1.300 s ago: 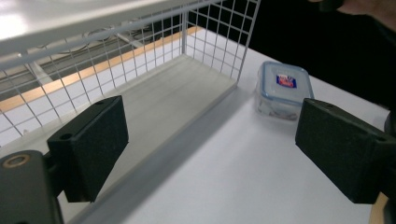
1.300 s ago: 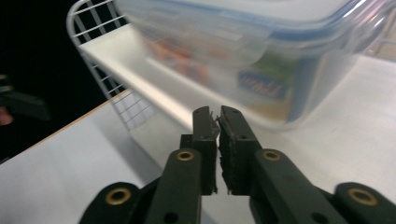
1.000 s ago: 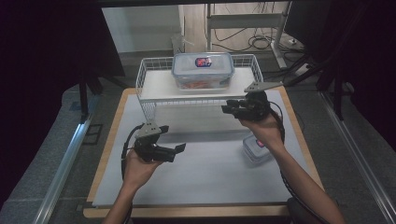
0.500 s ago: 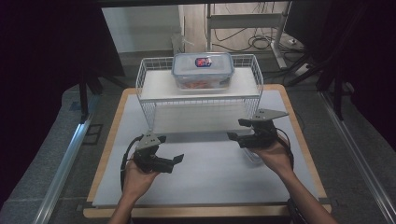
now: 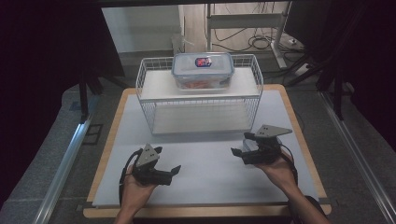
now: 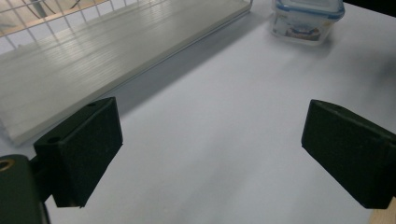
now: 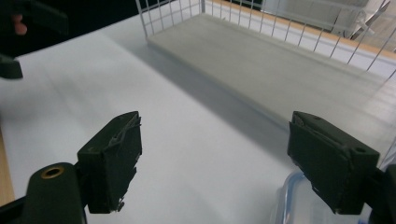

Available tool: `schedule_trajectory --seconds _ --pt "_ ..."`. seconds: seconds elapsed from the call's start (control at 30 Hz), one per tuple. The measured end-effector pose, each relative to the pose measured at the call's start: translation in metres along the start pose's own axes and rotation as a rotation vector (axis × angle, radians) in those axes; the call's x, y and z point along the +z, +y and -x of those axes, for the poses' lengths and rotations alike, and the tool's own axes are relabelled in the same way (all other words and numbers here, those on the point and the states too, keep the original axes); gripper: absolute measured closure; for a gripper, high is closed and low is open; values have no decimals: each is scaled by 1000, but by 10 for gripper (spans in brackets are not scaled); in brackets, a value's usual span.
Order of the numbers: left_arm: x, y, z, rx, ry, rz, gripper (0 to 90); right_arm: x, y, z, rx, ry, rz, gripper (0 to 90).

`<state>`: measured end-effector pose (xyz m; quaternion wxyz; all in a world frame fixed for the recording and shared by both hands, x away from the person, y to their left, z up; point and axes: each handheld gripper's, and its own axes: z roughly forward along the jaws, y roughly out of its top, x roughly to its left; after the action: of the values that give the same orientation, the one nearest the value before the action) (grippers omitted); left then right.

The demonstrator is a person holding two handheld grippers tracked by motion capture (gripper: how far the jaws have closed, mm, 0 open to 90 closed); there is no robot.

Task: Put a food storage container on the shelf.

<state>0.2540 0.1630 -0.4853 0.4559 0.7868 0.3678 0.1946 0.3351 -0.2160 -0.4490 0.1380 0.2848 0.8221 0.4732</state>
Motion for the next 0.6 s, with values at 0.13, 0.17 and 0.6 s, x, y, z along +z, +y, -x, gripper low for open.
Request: schedule_trajectory --seconds 0.13,0.17,0.6 --pt "-3 -10 3 -5 20 -2 51 -2 -13 -6 -16 -11 -21 159" --pt "-4 -12 4 1 24 -9 50 -2 -16 -8 -18 -12 -26 153" --pt "-5 -27 10 14 38 -49 44 -4 -40 -16 -72 -46 -96 108"
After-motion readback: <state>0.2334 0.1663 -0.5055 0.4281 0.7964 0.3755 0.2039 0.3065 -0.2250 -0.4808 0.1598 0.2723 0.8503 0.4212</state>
